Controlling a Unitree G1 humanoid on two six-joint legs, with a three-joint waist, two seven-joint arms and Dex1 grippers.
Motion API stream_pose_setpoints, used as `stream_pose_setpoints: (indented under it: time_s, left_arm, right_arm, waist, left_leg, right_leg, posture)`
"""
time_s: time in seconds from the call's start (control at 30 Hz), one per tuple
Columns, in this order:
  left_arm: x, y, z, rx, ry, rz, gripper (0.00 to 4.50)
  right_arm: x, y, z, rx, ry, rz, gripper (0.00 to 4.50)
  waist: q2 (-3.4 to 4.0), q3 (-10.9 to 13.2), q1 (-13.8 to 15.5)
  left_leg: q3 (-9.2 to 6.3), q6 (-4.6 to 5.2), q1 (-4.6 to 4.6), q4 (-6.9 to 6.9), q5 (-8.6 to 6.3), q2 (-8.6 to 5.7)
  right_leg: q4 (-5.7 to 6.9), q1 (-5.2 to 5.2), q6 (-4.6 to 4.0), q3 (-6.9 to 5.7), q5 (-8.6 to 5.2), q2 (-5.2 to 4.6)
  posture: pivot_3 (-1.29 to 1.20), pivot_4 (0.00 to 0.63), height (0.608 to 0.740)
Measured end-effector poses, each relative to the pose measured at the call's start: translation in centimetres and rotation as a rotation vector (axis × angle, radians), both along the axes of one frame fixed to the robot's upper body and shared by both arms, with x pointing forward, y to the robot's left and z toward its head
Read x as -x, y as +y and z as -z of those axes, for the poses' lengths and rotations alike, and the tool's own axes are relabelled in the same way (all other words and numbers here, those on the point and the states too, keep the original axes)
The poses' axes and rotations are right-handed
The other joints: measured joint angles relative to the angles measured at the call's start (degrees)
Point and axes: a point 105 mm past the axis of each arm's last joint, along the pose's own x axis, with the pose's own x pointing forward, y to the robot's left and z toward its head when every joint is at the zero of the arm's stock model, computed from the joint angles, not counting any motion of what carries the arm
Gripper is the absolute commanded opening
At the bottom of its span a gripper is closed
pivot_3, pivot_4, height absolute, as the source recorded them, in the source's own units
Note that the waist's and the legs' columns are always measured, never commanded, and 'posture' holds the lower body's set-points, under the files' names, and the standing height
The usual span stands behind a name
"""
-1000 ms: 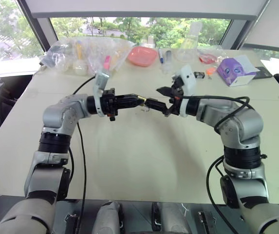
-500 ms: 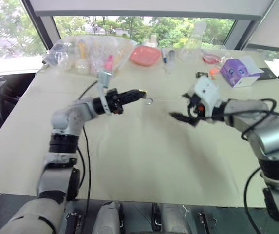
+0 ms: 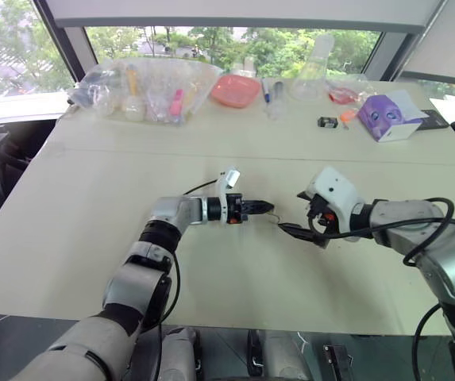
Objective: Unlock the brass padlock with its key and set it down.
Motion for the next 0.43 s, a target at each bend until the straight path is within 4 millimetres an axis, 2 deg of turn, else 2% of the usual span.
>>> stream_pose_setpoints:
  time_s: [0.13, 0.2, 0.3, 0.43]
  left_arm:
    - [-0.3, 0.0, -0.3, -0.009, -0.027, 0.003, 4.42]
    - [-0.8, 0.0, -0.6, -0.035, -0.073, -0.009, 4.47]
    - [-1.7, 1.5, -0.5, -0.116, -0.181, -0.05, 4.47]
    - [-2.5, 6.4, -1.5, -0.19, -0.314, -0.168, 4.47]
  right_arm:
    - [-0.1, -0.1, 0.0, 0.005, -0.009, 0.011, 4.5]
    - [-0.1, -0.1, 0.0, 0.006, -0.011, 0.01, 4.5]
    - [-0.1, -0.1, 0.1, 0.009, -0.012, 0.011, 4.5]
    - [-0.1, -0.4, 0.8, 0.005, -0.005, 0.035, 4.5]
  waist:
    - [0.0, 0.0, 0.0]
    - [-0.01, 0.0, 0.0]
    - [-0.01, 0.0, -0.4]
    - [0.0, 0.0, -0.6]
  left_leg:
    - [0.0, 0.0, 0.0, 0.01, 0.0, 0.0]
    - [-0.01, 0.01, 0.0, 0.05, 0.0, 0.0]
    - [-0.02, 0.07, 0.04, 0.08, -0.04, 0.04]
    - [-0.04, -0.03, 0.04, 0.02, 0.02, 0.13]
  right_leg:
    - [0.0, 0.0, 0.0, 0.0, 0.0, -0.01]
    - [0.02, 0.02, 0.0, 0.0, 0.0, -0.01]
    - [0.07, 0.03, -0.01, 0.0, 0.01, 0.01]
    - [0.15, -0.05, -0.03, 0.01, 0.0, 0.09]
  posture:
    - [0.0, 0.15, 0.74]
    - [0.0, 0.15, 0.74]
    - [0.0, 0.15, 0.74]
    - [0.0, 0.15, 0.74]
